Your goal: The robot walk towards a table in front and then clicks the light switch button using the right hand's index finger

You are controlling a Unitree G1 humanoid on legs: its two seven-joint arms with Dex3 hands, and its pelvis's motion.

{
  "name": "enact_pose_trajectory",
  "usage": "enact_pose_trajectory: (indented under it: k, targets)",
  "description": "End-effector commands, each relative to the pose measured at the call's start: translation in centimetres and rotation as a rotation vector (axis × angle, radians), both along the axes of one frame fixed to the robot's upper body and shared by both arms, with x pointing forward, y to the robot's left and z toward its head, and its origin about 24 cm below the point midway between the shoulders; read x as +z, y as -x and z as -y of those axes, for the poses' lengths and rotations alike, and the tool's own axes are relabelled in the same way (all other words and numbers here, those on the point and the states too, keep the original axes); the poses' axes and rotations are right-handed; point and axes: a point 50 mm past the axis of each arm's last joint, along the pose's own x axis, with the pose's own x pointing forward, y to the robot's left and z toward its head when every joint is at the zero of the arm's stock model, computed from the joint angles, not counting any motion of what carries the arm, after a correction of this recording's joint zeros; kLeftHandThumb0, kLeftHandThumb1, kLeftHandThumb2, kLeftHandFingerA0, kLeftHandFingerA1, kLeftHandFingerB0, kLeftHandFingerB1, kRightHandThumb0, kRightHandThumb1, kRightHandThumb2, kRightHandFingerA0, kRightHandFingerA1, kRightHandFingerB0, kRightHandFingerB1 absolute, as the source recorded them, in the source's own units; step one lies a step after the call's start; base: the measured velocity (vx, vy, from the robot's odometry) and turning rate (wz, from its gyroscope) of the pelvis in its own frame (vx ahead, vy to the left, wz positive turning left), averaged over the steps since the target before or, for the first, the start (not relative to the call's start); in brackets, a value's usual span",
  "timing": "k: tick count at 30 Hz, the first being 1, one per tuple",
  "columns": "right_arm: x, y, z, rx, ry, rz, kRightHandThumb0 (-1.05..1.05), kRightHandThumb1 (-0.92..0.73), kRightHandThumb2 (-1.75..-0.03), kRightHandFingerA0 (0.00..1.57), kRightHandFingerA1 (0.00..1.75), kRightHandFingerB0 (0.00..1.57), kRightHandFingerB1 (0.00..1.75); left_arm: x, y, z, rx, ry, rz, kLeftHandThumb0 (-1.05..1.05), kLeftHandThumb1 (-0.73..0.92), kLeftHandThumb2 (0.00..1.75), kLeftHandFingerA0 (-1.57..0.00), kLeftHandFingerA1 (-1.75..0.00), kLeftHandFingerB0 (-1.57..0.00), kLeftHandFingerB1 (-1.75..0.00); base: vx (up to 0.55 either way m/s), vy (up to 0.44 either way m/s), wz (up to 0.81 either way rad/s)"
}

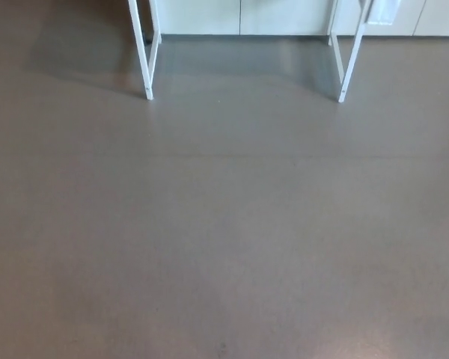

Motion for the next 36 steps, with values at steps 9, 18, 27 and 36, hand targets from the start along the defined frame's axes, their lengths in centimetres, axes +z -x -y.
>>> enact_pose_trajectory:
  k: [9,18,27,36]
  targets:
    - [0.3,-0.5,-0.8,0.086,0.090,0.035,-0.60,-0.45,-0.55,0.82,0.50,0.68,0.40,0.6,-1.0,-0.8,-0.043,-0.081,0.033,-0.13,0.47,0.92,-0.37,-0.60,-0.21,-0.51,0.13,0.155,-0.05]
    - [0.0,-1.4,-1.0,0.101,0.094,0.044,-0.59,-0.45,-0.55,0.85,0.51,0.69,0.40,0.7,-1.7,-1.1,-0.083,-0.122,0.047,-0.19,0.64,0.59,-0.49,-0.42,-0.39,-0.36,0.15,-0.160,0.07]
    - [-0.8,-2.2,-0.5,0.099,0.108,0.049,-0.59,-0.38,-0.76,0.77,0.57,0.61,0.52,0.7,-2.2,-1.1,-0.088,-0.122,0.056,-0.20,0.65,0.59,-0.49,-0.43,-0.40,-0.37,0.18,-0.035,0.06]
    - [-1.1,-2.8,-0.2,0.074,0.090,0.037,-0.50,-0.45,-0.55,0.83,0.44,0.65,0.40,0.7,-3.3,-1.3,-0.110,-0.148,0.064,-0.21,0.65,0.59,-0.50,-0.42,-0.39,-0.36,0.22,0.168,-0.06]
